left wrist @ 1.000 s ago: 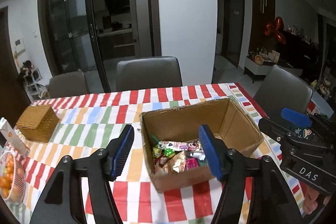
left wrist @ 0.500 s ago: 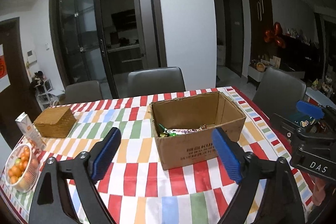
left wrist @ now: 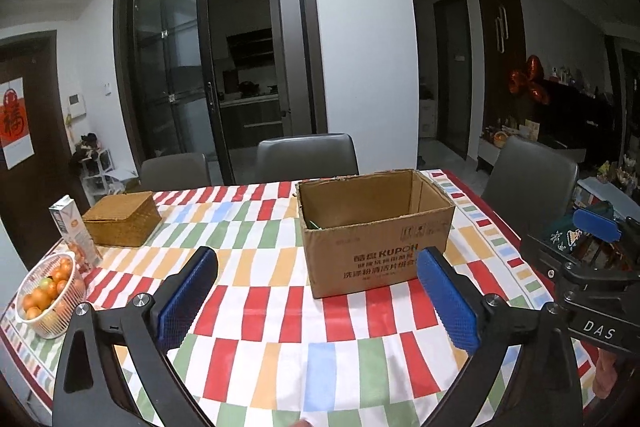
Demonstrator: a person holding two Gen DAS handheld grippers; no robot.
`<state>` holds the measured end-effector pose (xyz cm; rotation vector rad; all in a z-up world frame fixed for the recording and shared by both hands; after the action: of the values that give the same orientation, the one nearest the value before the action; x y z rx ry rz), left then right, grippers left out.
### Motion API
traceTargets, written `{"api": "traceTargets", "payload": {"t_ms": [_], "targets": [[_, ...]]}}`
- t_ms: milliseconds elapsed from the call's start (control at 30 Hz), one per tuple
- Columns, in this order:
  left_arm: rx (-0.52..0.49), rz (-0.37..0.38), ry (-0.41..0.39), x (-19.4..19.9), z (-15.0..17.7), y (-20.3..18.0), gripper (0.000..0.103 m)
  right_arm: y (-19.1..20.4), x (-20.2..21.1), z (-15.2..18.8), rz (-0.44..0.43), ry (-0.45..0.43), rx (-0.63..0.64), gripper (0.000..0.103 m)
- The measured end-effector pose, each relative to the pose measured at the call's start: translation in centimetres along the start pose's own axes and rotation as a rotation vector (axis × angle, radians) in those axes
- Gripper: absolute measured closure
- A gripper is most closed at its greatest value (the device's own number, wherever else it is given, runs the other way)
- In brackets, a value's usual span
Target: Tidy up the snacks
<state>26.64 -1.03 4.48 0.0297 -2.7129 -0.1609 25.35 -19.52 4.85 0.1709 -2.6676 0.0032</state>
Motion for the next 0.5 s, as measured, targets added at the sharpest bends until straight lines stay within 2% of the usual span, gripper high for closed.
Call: {"api": "traceTargets", "payload": {"t_ms": [200,500], "targets": [[-0.012,0.017,-0.005,1.2,0.5,-0.8,0.0,-0.3,1.2,1.1,-0.024,0.003,-0.039,0.014],[-0.012,0.025,-0.009,1.6,0.7,-0.7,0.0,-0.3,1.8,1.4,-0.01,0.002,-0.03,0.014]]}}
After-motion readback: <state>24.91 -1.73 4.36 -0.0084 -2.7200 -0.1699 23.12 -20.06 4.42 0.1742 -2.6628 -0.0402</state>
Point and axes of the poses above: each gripper's, at about its wrist camera, not at the fingertips, and x roughly against the way its jaws point, y to its left, z to its underside, the point moved 10 cm from there along -x, roughly the way its jaws point, and after that the axes turned 5 degrees about -z, right-handed, at the moved point
